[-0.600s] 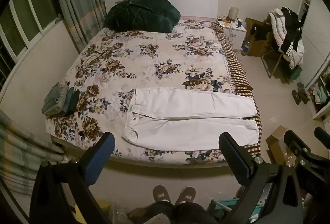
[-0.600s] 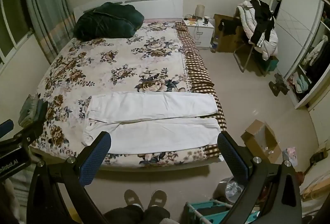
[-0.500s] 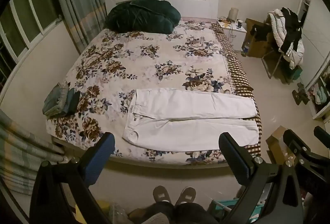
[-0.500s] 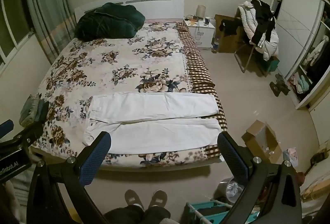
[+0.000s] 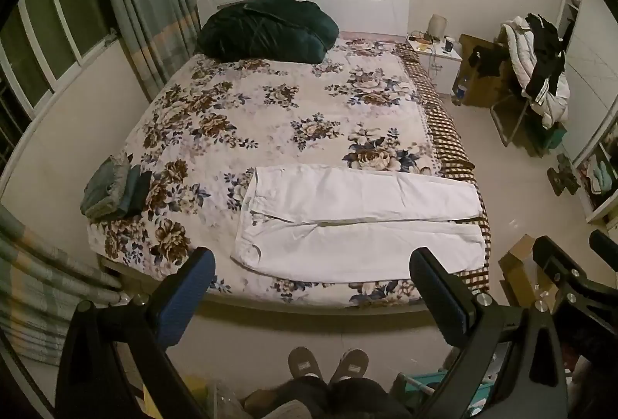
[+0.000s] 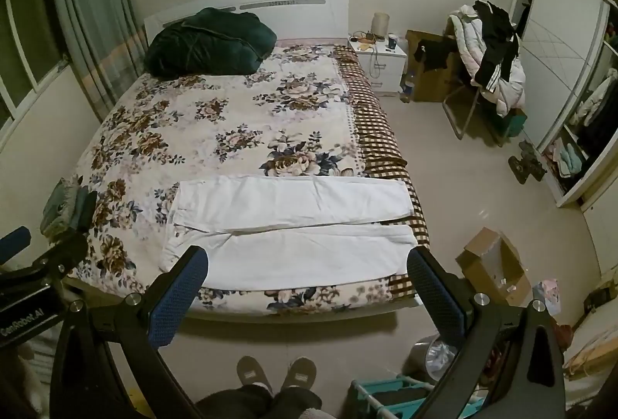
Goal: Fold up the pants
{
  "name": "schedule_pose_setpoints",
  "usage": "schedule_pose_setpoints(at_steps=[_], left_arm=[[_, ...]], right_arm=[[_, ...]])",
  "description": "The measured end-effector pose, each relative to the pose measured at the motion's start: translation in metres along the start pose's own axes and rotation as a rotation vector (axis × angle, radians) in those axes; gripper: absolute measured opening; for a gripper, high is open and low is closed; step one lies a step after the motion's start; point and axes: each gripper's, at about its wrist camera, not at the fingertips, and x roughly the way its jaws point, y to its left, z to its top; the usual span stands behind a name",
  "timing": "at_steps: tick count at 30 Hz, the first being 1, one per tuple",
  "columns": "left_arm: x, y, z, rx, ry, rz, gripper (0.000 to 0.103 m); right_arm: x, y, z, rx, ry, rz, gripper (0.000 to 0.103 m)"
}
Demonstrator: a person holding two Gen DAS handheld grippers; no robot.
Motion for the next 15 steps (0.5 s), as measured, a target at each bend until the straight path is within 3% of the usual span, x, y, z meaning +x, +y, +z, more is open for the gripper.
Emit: schedule_pose_setpoints(at_steps=[15], left_arm=[[-0.0003,0.0015,-0.0052,-0.012,-0.006,-0.006,0.103]], right_arm=[[-0.0074,0.0062,0.0079,-0.004,-0.006,0.000,0.103]])
